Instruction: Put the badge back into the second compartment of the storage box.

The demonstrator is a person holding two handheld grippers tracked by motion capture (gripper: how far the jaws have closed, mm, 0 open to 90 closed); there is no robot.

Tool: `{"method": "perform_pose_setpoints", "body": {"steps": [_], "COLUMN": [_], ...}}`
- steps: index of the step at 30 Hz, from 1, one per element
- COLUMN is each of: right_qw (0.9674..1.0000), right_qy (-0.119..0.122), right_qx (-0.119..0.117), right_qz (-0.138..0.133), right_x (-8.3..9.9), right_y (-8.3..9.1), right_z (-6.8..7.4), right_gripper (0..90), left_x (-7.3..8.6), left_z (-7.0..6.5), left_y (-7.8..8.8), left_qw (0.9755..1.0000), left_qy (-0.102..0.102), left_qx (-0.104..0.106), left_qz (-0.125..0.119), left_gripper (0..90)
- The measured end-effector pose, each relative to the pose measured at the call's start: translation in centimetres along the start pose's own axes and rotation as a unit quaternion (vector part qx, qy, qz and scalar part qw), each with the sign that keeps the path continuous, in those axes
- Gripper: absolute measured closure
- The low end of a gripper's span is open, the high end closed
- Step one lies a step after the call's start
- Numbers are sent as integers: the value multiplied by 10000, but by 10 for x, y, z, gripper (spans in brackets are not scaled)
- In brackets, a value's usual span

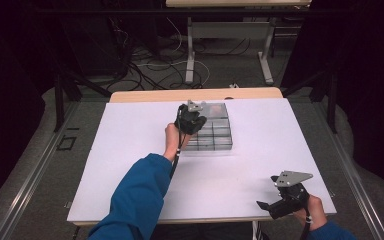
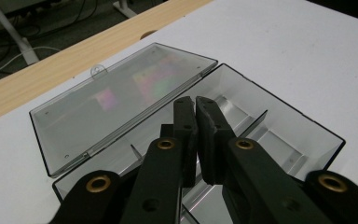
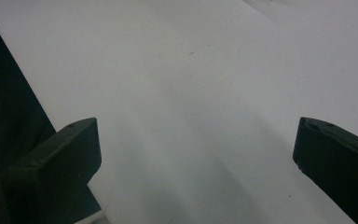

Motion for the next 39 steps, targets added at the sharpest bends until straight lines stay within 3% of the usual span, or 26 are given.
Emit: {"method": "perform_pose_setpoints", "body": {"steps": [5,16,28,39], "right_qw": [10000,10000,10000,9999], "right_qy": [-89,-41,-74,-92], "right_qx": [19,24,10,26], "right_qz": [-18,-14,0,-50], "right_x": [0,1,1,1], "right_y": [0,0,0,0], "right_z": [0,-1,0,0], "right_gripper": [5,5,5,5], "left_x": [3,8,13,17], "left_z": [2,5,2,3], "left_y": [-8,-18,-29,-35], "left_qw": [9999,9996,9988,9983], "left_qy": [77,179,136,123], "left_qx": [-74,-56,20,-55], "left_qz": [28,211,462,576], "left_gripper": [879,878,877,877]}}
Point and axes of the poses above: each handheld gripper's, and its own axes: y roughly backward along the jaws, x roughly out of its underside, z roughly to its left, the point moved 6 cm from there along -y, roughly forward along the jaws, and after that the axes turned 10 degrees about z, right-handed, at the moved point
